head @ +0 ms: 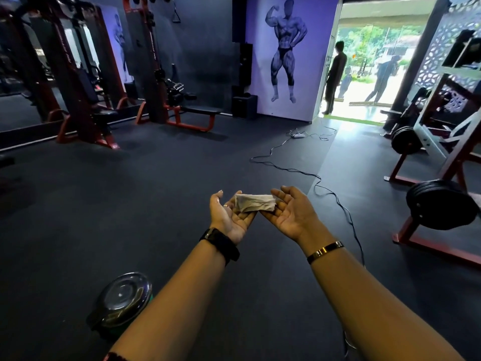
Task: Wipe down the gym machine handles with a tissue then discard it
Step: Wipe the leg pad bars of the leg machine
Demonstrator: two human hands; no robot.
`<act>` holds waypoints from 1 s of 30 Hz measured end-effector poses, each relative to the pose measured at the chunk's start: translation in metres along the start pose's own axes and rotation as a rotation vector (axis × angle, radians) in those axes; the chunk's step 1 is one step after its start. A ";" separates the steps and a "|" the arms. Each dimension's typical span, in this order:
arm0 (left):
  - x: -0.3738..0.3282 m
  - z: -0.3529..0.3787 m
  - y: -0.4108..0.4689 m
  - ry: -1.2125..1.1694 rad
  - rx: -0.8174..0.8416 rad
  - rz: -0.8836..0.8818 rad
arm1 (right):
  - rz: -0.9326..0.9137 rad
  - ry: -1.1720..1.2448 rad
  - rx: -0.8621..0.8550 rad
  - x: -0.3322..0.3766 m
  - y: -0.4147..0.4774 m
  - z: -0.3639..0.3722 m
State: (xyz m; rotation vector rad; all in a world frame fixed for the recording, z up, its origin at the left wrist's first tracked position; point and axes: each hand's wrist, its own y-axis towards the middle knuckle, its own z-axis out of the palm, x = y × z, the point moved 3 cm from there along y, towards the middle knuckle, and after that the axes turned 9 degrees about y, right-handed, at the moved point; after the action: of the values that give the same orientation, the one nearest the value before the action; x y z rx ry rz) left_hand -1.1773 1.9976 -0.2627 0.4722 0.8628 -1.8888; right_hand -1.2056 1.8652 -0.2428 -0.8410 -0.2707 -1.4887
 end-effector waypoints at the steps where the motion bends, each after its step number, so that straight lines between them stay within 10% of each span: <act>1: -0.001 0.005 0.017 -0.007 -0.006 0.000 | 0.001 0.005 0.003 0.007 0.017 -0.001; 30: -0.199 0.116 0.606 -0.068 -0.097 0.144 | 0.103 0.007 0.135 0.159 0.640 0.123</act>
State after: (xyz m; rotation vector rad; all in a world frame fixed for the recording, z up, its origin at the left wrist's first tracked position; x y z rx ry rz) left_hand -0.5431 1.8657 -0.2756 0.3976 0.8491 -1.7140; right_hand -0.5465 1.7384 -0.2621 -0.7307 -0.3151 -1.3611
